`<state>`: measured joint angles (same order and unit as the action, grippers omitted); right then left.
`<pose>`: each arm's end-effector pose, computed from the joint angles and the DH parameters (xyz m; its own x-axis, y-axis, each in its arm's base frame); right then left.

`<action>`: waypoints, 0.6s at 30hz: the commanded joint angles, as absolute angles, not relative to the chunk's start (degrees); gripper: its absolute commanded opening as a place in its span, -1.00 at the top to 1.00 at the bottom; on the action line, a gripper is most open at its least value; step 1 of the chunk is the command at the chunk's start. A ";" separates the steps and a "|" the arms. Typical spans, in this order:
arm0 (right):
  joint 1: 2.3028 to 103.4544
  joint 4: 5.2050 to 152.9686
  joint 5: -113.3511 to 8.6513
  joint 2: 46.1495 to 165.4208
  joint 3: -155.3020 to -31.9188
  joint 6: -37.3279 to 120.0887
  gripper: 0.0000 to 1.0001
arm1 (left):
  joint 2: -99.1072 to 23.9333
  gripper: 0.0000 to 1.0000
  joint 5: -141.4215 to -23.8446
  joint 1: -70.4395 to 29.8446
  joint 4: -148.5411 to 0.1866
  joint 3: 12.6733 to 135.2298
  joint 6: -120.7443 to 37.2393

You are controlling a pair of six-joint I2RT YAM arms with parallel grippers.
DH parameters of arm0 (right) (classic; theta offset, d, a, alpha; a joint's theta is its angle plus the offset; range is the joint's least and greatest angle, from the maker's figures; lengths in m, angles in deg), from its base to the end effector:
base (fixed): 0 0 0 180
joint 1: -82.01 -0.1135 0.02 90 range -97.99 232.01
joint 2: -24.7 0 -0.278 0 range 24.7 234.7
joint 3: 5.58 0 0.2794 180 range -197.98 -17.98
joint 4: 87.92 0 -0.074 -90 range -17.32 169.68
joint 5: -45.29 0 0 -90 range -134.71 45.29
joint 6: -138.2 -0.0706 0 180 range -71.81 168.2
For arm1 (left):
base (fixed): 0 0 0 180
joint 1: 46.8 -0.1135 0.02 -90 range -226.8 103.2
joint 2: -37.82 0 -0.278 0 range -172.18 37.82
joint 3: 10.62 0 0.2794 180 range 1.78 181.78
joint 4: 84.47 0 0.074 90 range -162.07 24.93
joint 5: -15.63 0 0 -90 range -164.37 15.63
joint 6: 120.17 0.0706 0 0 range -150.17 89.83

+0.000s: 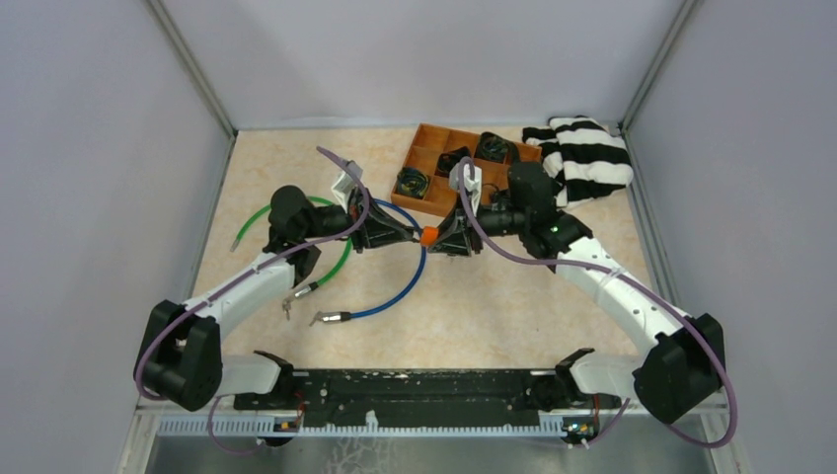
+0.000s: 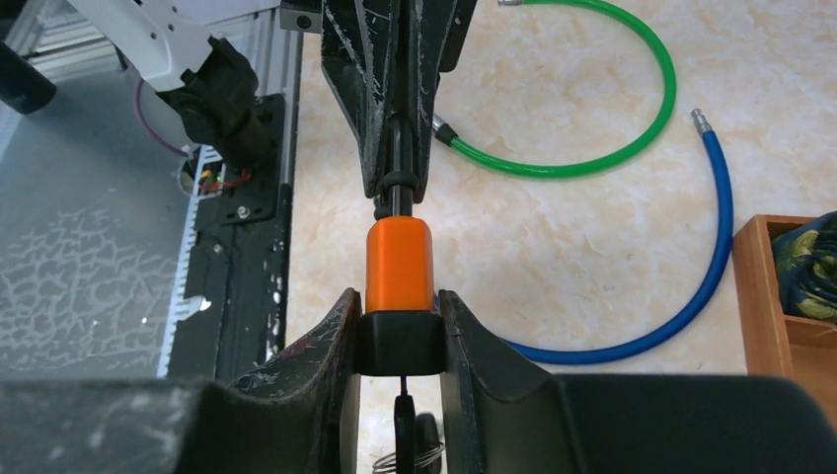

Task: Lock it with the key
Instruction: Lock the lock.

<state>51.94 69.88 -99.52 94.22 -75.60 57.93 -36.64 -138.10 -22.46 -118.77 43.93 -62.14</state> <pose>0.2382 0.2046 0.3340 -0.1555 -0.2026 -0.9668 -0.9864 0.0852 0.1408 0.2565 -0.1855 0.3123 -0.3235 -0.1109 -0.9397 0.9460 -0.0158 -0.3238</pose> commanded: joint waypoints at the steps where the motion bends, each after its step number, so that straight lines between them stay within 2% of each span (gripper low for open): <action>1: 52.13 78.56 -106.83 93.88 -76.06 51.29 1.00 | -36.01 1.00 -137.05 -22.71 -122.39 43.23 -59.58; 18: 52.15 84.25 -108.10 96.63 -77.27 45.03 1.00 | -36.64 1.00 -137.65 -22.46 -125.77 41.60 -61.58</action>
